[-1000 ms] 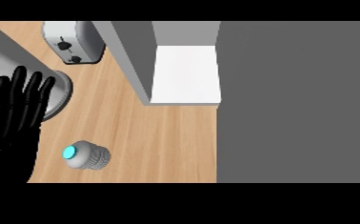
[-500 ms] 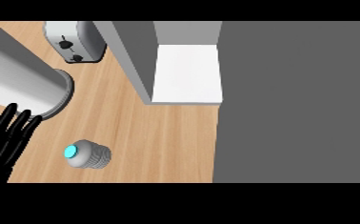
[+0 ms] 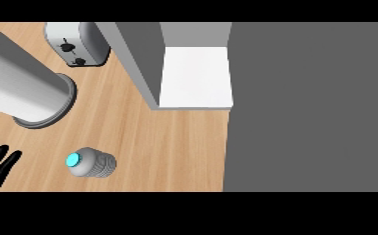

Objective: Pick up the bottled water, place it into the cabinet and close the cabinet

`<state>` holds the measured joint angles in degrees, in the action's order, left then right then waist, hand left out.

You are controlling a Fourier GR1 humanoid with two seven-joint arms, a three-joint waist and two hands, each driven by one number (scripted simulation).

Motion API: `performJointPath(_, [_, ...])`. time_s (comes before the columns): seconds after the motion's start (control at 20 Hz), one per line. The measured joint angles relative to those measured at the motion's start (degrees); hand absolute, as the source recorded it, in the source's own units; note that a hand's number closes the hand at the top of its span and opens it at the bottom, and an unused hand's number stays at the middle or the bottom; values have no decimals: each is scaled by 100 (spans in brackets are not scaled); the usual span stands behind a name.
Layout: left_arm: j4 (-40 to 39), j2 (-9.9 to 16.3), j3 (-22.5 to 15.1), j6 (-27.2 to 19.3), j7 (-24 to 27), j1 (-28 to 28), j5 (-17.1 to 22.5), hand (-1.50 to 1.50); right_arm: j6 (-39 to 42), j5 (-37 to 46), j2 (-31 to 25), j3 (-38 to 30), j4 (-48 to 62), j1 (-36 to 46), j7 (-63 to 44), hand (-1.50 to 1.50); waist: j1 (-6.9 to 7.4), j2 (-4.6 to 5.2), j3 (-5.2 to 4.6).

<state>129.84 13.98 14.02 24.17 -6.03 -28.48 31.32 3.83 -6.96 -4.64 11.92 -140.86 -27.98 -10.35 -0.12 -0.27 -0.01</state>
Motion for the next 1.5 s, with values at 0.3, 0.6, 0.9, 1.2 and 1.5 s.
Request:
performJointPath(0.3, [61,-403,6,274,206,-405,-457,-150,196,110,-17,146,-75,-613,386,-150,-4,0,1])
performJointPath(0.6, [-570,-512,247,264,361,-8,-751,-150,299,165,-4,280,-126,-1069,720,-150,-44,7,0])
performJointPath(0.9, [-1627,-680,249,261,905,480,-1575,-150,419,219,-86,275,-182,-1387,991,-150,-70,12,-2])
performJointPath(1.2, [-2984,-695,296,288,1595,1055,-2141,-150,552,302,-72,485,-168,-1810,1418,-150,-93,12,-4])
performJointPath(1.5, [-4483,-706,348,174,2504,1629,-2693,-150,625,326,-160,497,-203,-2084,1619,-150,-106,17,-7])
